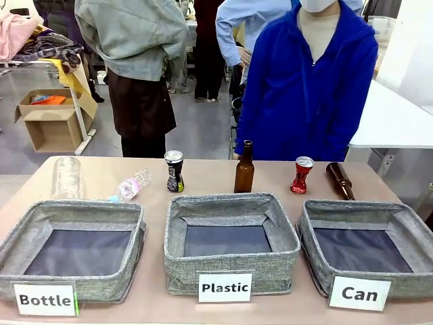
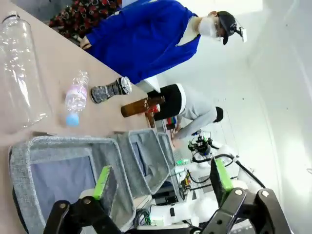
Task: Sort the can waste into the basket.
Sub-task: Pick up the can waste from the table and place it in the right Fabric basket.
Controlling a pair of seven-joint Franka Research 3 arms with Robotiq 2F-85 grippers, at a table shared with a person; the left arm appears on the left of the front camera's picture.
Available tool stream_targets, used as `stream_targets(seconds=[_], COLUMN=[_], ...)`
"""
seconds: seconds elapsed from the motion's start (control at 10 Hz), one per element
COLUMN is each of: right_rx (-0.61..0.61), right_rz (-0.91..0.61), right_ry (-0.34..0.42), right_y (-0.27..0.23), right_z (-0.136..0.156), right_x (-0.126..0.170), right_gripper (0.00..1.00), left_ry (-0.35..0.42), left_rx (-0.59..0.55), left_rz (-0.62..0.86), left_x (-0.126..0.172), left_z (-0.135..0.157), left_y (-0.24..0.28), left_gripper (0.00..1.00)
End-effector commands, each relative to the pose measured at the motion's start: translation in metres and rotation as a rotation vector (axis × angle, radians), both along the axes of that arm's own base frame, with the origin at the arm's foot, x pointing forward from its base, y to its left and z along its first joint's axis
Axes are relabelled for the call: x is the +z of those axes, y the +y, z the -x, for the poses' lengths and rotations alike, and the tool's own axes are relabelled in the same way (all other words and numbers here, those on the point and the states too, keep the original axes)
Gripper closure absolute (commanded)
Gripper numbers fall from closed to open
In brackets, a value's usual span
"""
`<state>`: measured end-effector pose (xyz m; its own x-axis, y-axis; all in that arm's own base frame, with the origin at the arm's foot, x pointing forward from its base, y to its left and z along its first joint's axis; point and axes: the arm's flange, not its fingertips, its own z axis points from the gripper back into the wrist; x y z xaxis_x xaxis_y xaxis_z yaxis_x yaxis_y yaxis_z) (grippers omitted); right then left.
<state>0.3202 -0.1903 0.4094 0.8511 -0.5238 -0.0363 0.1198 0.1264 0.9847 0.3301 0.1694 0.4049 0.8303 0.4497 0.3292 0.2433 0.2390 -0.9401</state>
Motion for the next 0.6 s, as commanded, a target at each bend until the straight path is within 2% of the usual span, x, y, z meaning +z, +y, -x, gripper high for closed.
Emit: stream_targets(seconds=[0.0,0.3,0.4,0.5], right_rx=[0.018,0.018,0.022,0.129], right_rz=[-0.009,-0.009,-0.006,0.149], right_ry=[-0.039,-0.039,-0.002,-0.118], right_y=[0.000,0.000,0.003,0.015], right_z=[0.001,0.001,0.004,-0.010], right_x=[0.005,0.005,0.004,0.011], right_gripper=[0.00,0.00,0.00,0.00], left_ry=[0.007,0.007,0.007,0.007], left_rx=[-0.052,-0.052,-0.052,-0.052], left_rz=[-0.030,-0.030,-0.030,-0.030], left_x=[0.014,0.014,0.014,0.014], left_z=[0.004,0.004,0.004,0.004], left_y=[0.009,0.009,0.009,0.009], left_gripper=[0.00,0.00,0.00,0.00])
